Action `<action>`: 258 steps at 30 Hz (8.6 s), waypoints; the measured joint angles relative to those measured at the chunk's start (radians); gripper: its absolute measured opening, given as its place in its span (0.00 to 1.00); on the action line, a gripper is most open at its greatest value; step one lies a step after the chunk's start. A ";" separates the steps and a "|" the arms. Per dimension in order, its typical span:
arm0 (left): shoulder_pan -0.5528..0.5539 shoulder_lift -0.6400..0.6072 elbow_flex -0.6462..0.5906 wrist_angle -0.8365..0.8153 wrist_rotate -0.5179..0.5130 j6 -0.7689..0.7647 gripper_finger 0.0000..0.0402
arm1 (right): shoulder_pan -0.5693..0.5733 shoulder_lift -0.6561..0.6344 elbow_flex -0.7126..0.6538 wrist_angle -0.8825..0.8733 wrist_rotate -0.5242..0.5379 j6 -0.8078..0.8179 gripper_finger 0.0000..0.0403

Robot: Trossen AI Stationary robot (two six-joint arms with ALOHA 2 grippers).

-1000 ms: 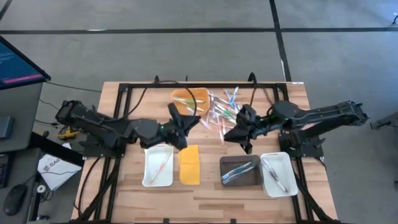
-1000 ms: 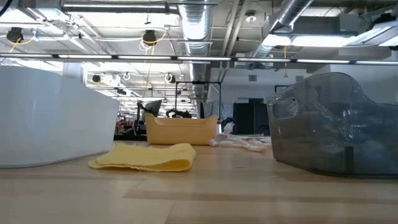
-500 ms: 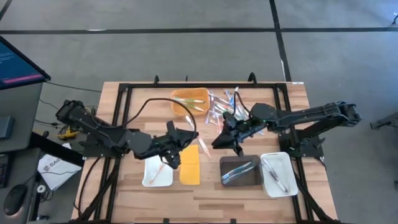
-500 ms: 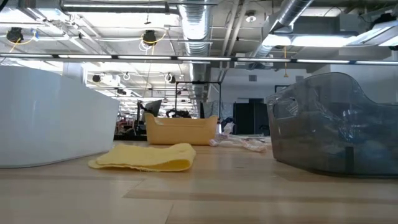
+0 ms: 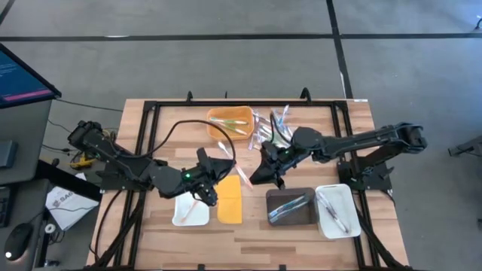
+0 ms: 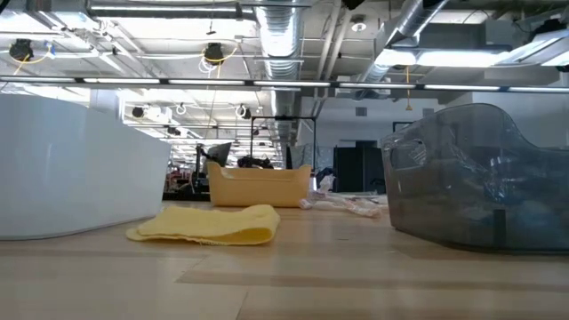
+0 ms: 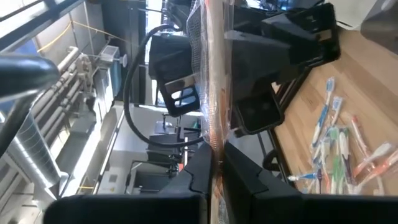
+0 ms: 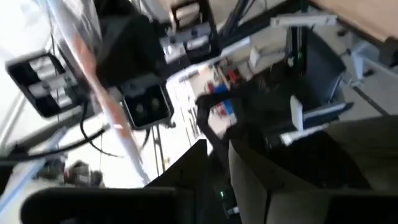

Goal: Pick & Place Toothbrushes
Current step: Put the orange toothbrush into the left white bin

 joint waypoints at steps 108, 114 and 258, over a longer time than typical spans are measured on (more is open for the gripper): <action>-0.018 -0.206 -0.001 -0.024 -0.268 -0.728 0.29 | -0.349 -0.030 0.324 -0.598 -0.049 -0.617 0.05; -0.006 -0.291 -0.001 -0.023 -0.149 -1.197 0.29 | -0.400 -0.132 0.324 -0.625 0.150 -0.768 0.05; 0.089 -0.053 -0.210 -0.984 0.840 -2.691 0.02 | 0.155 -0.310 0.322 -1.202 0.832 -1.051 0.58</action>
